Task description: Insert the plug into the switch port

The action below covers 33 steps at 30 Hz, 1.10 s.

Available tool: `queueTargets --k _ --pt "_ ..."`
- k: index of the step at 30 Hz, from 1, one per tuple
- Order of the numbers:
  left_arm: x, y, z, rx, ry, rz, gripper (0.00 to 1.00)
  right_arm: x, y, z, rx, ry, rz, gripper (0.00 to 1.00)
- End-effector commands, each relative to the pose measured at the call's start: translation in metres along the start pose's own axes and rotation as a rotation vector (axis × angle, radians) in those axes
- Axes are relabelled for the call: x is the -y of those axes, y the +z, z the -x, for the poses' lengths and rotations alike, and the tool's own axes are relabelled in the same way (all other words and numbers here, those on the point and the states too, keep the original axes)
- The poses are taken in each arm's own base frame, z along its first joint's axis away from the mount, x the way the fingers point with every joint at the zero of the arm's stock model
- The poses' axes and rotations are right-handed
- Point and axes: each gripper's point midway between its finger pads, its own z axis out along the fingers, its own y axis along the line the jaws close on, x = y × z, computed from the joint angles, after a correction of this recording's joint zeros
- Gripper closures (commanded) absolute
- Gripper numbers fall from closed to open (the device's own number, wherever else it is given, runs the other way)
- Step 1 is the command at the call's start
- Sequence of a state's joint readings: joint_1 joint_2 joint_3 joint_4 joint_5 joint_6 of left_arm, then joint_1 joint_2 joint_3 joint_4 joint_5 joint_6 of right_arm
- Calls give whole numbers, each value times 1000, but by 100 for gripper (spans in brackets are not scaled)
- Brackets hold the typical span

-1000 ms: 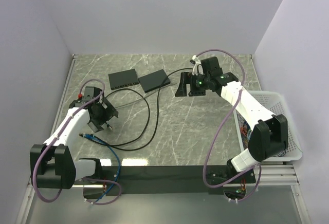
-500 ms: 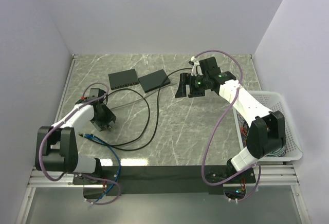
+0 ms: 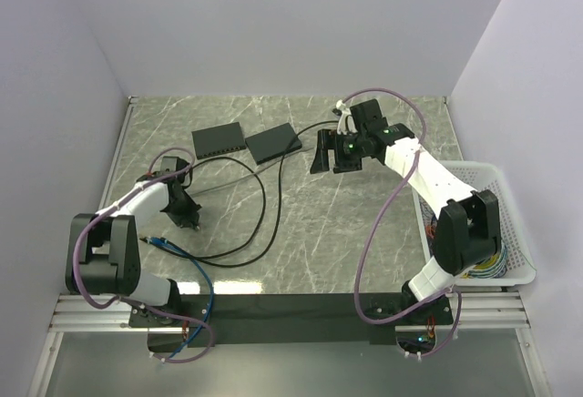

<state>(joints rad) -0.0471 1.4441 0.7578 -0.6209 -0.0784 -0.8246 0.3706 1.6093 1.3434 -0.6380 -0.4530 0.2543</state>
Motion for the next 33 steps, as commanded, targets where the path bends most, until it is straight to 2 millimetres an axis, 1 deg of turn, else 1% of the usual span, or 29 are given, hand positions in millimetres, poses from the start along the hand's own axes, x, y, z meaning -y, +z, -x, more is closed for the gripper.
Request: queueTargets --k 1,2,3,4,6,7,8,9,10,11,12,13,14,15,16,17,18,19,20,21,23,24,26,27,28,29,31,32,33 --pt "5 -1 9 17 31 -5 100 -7 -12 18 50 -43 -9 13" --pt "13 -9 13 23 35 -41 100 -10 -17 23 73 -50 -12 13" --pt "29 -23 27 56 36 -89 100 -12 -20 26 86 -47 -12 13" --pt "36 -34 32 66 39 -116 99 -14 -24 30 95 -49 -15 13" --pt "62 -65 48 105 42 -221 100 -27 -39 51 147 -56 2 13" --pt "84 -93 68 160 31 -296 100 -34 -43 58 160 -51 15 13" --pt "94 -111 73 176 34 -334 99 -49 -54 75 192 -62 44 13" --pt "108 -128 79 191 40 -386 99 -56 -60 83 205 -62 66 13" --pt "128 -162 96 250 48 -464 99 -65 -65 90 212 -56 91 13" --pt "138 -175 98 255 65 -484 99 -78 -76 104 239 -65 118 13" --pt "146 -189 102 267 77 -507 100 -90 -82 109 244 -73 161 13" --pt "162 -225 116 327 95 -574 99 -97 -88 114 253 -70 184 13" --pt "171 -234 117 325 116 -593 99 -110 -101 124 283 -83 214 13" --pt "183 -262 124 361 128 -648 99 -120 -109 127 291 -82 250 12" --pt "192 -275 121 355 160 -702 99 -127 -115 130 303 -90 274 12" --pt "203 -283 117 345 186 -740 99 -138 -130 138 341 -110 304 11" --pt "215 -306 118 366 206 -811 100 -145 -137 141 358 -117 326 11" --pt "229 -321 101 311 264 -905 100 -156 -147 145 383 -128 367 10" --pt "241 -330 93 292 302 -963 100 -163 -157 147 406 -140 391 9" --pt "254 -357 87 310 349 -1058 100 -170 -165 148 420 -139 416 8" --pt "274 -383 56 254 440 -1171 100 -181 -181 152 473 -172 455 7" --pt "280 -409 52 273 468 -1240 100 -182 -185 155 493 -177 452 6" --pt "293 -435 34 221 513 -1351 100 -178 -193 161 543 -181 411 4" --pt "296 -454 33 228 525 -1408 99 -173 -195 163 554 -177 394 4" --pt "296 -467 28 191 514 -1453 100 -168 -194 165 555 -164 378 4" --pt "297 -490 21 185 560 -1558 99 -162 -194 166 564 -148 354 4" --pt "291 -520 12 131 562 -1672 100 -139 -191 172 579 -77 269 4" --pt "285 -547 9 168 596 -1774 99 -126 -191 176 608 -45 213 4" --pt "277 -560 -2 91 611 -1833 100 -115 -193 179 631 -15 168 3"
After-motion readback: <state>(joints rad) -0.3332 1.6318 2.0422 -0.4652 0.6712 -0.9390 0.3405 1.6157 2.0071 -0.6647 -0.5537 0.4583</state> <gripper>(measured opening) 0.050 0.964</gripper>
